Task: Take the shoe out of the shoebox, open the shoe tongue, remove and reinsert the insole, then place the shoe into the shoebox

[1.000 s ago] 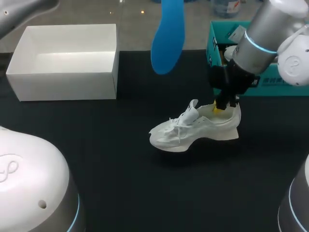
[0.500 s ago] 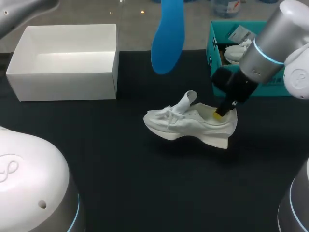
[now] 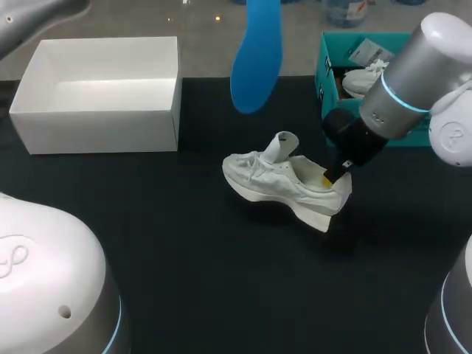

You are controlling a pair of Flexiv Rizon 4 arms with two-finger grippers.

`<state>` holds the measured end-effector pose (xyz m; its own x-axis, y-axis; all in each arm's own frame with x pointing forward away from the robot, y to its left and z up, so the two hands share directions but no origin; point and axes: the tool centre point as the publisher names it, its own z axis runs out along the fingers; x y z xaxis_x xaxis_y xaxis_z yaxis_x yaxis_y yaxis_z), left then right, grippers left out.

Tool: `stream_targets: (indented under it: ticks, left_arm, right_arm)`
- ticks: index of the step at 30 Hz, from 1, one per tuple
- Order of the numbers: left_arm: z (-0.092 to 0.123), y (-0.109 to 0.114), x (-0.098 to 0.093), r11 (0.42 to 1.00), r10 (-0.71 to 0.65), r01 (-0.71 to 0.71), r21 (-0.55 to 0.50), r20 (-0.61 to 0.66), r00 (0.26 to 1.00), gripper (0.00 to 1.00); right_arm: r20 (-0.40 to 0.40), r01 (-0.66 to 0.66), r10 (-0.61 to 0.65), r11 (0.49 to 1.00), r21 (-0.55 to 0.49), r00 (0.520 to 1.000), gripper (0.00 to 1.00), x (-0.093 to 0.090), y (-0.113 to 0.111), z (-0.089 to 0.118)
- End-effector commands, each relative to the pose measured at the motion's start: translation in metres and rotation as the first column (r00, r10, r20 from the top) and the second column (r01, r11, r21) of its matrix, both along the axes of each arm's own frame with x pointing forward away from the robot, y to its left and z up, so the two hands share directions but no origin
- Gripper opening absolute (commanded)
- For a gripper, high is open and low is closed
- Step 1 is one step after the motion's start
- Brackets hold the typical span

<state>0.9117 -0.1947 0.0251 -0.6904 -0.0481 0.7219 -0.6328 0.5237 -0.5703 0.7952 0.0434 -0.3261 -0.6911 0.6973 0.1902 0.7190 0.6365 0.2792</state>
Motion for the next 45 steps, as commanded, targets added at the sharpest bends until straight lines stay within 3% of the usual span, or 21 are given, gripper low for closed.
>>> stream_targets:
  ticks: [1,14,24,33,45]
  left_arm:
    - [0.0,0.001,0.0,1.0,0.0,0.0,-0.001,0.001,1.0,0.0]
    - [0.0,0.001,0.0,1.0,0.0,0.0,-0.001,0.001,1.0,0.0]
    - [0.0,0.001,0.0,1.0,0.0,0.0,-0.001,0.001,1.0,0.0]
    - [0.0,0.001,0.0,1.0,0.0,0.0,-0.001,0.001,1.0,0.0]
    - [0.0,0.001,0.0,1.0,0.0,0.0,-0.001,0.001,1.0,0.0]
  right_arm:
    - [0.0,0.002,-0.002,1.0,-0.002,1.0,0.0,0.0,0.001,0.001]
    - [0.0,0.002,-0.002,1.0,-0.002,1.0,0.0,0.0,0.001,0.001]
    - [0.002,0.175,-0.175,0.984,-0.026,0.984,0.0,-0.019,0.011,0.006]
    - [-0.003,0.448,-0.448,0.894,-0.012,0.894,0.0,-0.037,0.022,0.002]
    - [-0.033,0.607,-0.611,0.791,-0.079,0.791,0.0,-0.057,0.027,-0.006]
